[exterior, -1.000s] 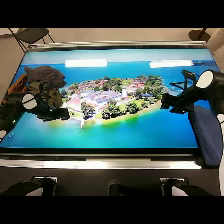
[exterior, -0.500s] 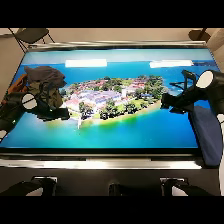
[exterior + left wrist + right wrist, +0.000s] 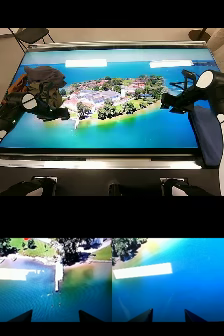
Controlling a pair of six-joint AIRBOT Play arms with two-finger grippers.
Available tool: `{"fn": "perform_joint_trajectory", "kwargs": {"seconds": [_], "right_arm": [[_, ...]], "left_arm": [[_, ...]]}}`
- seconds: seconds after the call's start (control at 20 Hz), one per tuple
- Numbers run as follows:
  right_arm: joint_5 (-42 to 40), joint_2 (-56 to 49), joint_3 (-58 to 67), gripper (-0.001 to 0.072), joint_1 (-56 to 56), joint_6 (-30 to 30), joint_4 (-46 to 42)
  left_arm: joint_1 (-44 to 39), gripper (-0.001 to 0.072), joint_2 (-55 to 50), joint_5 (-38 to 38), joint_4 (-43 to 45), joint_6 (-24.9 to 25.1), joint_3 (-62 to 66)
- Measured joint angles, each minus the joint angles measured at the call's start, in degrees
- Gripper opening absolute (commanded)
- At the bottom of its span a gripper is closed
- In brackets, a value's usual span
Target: Fold the shirts.
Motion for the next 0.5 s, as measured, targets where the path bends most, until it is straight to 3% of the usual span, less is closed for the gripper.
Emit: {"fn": "perform_joint_trajectory", "kwargs": {"seconds": [0.25, 0.4, 0.5], "right_arm": [[-4.04, 0.0, 0.0, 0.0504, 0.0, 0.0, -0.02], [-8.74, 0.0, 0.0, 0.0504, -0.02, 0.0, -0.11], [-11.65, 0.0, 0.0, 0.0504, -0.02, 0.0, -0.11]], "left_arm": [[-0.07, 0.0717, -0.07, 4.26, -1.57, -1.51, 0.0], [0.76, 0.0699, -0.26, 12.83, -1.25, -1.79, 1.49], [4.52, 0.0701, -2.14, 18.88, 0.87, -5.14, 6.34]]}}
